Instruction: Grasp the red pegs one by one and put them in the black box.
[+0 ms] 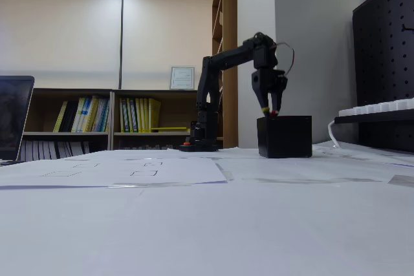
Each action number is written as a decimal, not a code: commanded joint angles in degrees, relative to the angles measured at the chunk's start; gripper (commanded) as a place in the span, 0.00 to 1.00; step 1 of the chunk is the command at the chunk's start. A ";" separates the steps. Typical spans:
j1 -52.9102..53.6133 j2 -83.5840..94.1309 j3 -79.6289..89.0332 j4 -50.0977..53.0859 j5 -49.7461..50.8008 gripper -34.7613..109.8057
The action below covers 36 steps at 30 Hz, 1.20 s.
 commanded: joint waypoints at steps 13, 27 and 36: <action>0.62 0.26 8.61 4.48 -0.44 0.37; 28.30 -40.96 -5.71 -0.09 16.00 0.35; 43.68 -67.06 -55.11 -19.78 29.79 0.24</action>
